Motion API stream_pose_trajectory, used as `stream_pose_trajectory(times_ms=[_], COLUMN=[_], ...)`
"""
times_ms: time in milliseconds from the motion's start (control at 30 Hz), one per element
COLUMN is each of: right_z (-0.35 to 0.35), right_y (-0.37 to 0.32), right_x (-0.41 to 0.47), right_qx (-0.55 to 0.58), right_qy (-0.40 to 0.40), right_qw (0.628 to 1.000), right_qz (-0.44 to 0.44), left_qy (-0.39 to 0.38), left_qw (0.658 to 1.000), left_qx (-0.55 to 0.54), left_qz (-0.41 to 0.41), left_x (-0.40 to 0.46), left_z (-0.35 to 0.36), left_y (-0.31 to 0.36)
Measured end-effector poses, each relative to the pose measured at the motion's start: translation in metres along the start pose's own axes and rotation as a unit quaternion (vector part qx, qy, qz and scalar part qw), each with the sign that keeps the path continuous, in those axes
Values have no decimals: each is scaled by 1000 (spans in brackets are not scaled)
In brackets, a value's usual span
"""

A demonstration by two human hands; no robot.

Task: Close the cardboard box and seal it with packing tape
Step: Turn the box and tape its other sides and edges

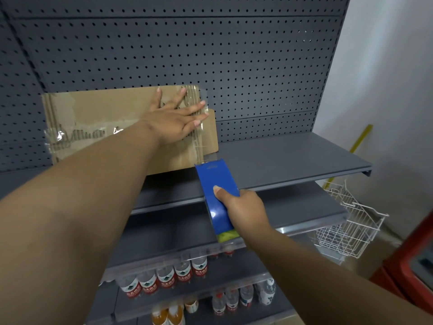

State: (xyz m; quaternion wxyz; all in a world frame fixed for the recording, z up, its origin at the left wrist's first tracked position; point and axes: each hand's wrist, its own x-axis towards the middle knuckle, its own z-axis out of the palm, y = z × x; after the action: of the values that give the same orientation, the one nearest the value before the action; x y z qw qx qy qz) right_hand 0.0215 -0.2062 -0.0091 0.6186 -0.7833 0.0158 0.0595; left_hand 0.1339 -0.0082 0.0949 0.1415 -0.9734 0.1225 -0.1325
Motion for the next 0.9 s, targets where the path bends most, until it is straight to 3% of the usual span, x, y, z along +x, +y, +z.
stream_pose_trajectory(times_ms=[900], right_z=[23], right_y=[-5], right_x=[19], right_qx=[7], right_qy=[-12], right_qw=[999], right_qz=[41], left_qy=[41], left_qw=[995], left_qx=[77], left_qz=[-49], left_x=[2], left_z=[23], left_y=[21])
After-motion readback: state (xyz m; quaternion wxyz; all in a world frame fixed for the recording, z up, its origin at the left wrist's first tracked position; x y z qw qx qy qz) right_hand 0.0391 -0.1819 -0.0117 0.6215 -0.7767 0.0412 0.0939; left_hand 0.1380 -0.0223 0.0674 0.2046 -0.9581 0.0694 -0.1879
